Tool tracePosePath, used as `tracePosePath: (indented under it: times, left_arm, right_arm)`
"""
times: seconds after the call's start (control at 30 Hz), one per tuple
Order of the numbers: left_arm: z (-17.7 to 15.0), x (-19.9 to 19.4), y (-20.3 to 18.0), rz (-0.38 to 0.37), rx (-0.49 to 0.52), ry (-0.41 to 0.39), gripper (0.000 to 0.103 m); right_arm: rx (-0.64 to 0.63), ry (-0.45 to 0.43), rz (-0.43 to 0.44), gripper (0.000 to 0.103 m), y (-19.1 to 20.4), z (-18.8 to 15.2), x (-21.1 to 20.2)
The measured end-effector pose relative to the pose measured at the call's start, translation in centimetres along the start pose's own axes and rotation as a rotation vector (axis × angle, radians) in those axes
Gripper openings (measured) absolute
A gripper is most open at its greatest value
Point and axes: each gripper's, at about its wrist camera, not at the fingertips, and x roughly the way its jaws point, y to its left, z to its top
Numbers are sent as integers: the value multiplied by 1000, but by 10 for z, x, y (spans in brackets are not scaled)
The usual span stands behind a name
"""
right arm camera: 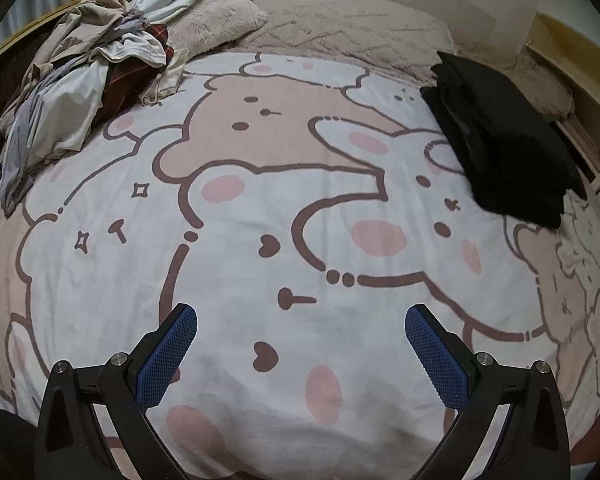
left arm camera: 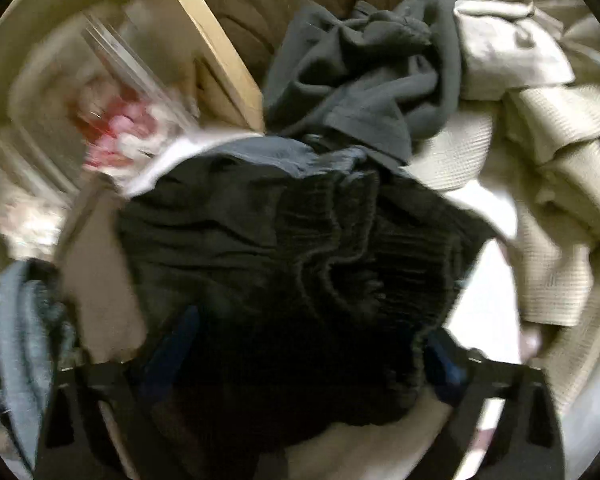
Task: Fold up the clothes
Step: 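Reach the left tool into the clothes pile and grasp the black pants, then lift the black pants with the left tool while the right tool grasps another part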
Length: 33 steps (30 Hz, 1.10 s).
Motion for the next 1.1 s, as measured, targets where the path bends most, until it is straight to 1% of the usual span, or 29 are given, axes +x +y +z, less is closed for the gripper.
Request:
tracePosePath:
  times: [0.03, 0.07, 0.1, 0.17, 0.2, 0.3, 0.4, 0.5, 0.63, 0.7, 0.8, 0.83, 0.9, 0.93, 0.97, 1.03, 1.1]
  left_arm:
    - [2, -4, 2, -16, 6, 4, 24]
    - [3, -8, 4, -25, 12, 11, 16]
    - [4, -14, 8, -59, 8, 8, 16]
    - [7, -29, 18, -151, -7, -8, 16]
    - [9, -40, 22, -190, -5, -33, 16]
    - [13, -92, 28, -266, 54, -151, 15]
    - [17, -157, 38, -391, 84, -258, 15]
    - [17, -239, 35, -522, 113, -374, 15]
    - [-1, -368, 39, -743, 166, -555, 15]
    - [-14, -430, 44, -871, 200, -645, 15]
    - [-34, -531, 57, -1089, 258, -802, 15]
    - [-39, -557, 60, -1148, 264, -834, 15]
    - [-43, -597, 63, -1254, 252, -854, 15]
    - [-44, -613, 61, -1300, 240, -847, 16]
    - [-47, -621, 57, -1327, 227, -835, 16]
    - [-54, -628, 42, -1365, 204, -798, 16]
    - [-69, -616, 19, -1364, 197, -731, 16]
  right_arm:
    - [3, 6, 8, 103, 0, -1, 1]
    - [6, 11, 15, 103, 0, -1, 2]
    - [7, 12, 24, 103, 0, -2, 2]
    - [9, 14, 40, 103, 1, -3, 1]
    - [9, 12, 47, 103, 1, -3, 0]
    - [9, 3, 60, 103, -2, -4, -5]
    - [20, -12, 70, 103, -10, -5, -13]
    - [44, -28, 86, 103, -19, -6, -22]
    - [85, -59, 118, 103, -34, -8, -40]
    - [106, -83, 120, 103, -42, -10, -51]
    - [139, -122, 149, 103, -57, -11, -70]
    - [153, -145, 160, 103, -63, -11, -80]
    - [176, -187, 174, 103, -75, -11, -96]
    - [193, -214, 179, 103, -83, -11, -106]
    - [213, -246, 184, 103, -92, -12, -118]
    - [249, -307, 190, 103, -110, -15, -142]
    - [259, -362, 171, 103, -127, -21, -163]
